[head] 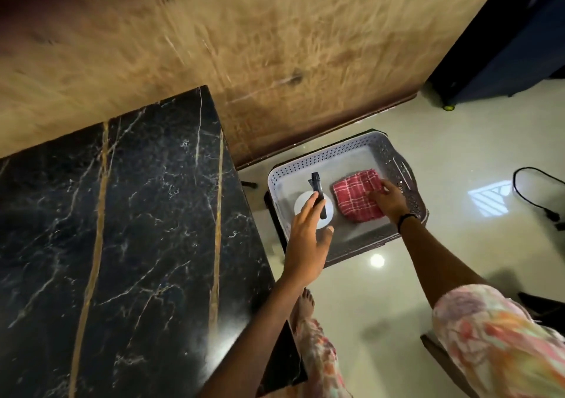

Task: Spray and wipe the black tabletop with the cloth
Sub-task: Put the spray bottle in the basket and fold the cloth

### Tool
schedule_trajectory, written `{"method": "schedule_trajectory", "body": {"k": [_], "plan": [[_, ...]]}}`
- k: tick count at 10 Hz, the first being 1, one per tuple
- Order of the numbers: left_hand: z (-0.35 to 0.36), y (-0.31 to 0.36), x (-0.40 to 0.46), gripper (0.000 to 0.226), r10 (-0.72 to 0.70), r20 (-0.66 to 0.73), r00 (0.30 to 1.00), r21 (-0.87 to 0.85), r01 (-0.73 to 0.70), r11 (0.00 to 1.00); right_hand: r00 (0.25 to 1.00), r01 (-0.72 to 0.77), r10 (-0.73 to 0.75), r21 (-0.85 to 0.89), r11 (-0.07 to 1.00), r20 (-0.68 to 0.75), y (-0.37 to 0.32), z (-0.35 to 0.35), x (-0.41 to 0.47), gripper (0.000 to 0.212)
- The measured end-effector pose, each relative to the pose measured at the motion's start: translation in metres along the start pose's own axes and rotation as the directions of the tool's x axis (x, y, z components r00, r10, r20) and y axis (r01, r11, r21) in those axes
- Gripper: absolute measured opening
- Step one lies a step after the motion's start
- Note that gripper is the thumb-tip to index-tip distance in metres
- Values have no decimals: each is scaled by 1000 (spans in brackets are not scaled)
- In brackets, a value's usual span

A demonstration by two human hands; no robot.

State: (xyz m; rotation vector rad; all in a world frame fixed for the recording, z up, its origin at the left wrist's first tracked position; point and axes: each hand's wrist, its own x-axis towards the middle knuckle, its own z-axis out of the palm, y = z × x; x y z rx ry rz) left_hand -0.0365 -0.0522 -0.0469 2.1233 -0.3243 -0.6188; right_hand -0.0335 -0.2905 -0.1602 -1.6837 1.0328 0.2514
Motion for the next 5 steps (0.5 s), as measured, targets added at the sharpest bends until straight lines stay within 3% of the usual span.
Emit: {"method": "schedule_trajectory", "body": {"k": [1, 3, 5], "plan": [[2, -5, -1, 53, 18, -19, 1000, -14, -19, 1000, 999, -15, 7, -184, 983, -42, 10, -5, 13, 41], [-7, -8, -1, 51, 23, 23, 999, -46, -22, 999, 977, 81, -149, -381, 921, -153, 20, 1, 11, 45], [-46, -4, -13, 46, 34, -3, 999, -138, -35, 990, 869, 318, -418, -350, 881, -264, -22, 19, -62, 42]]}}
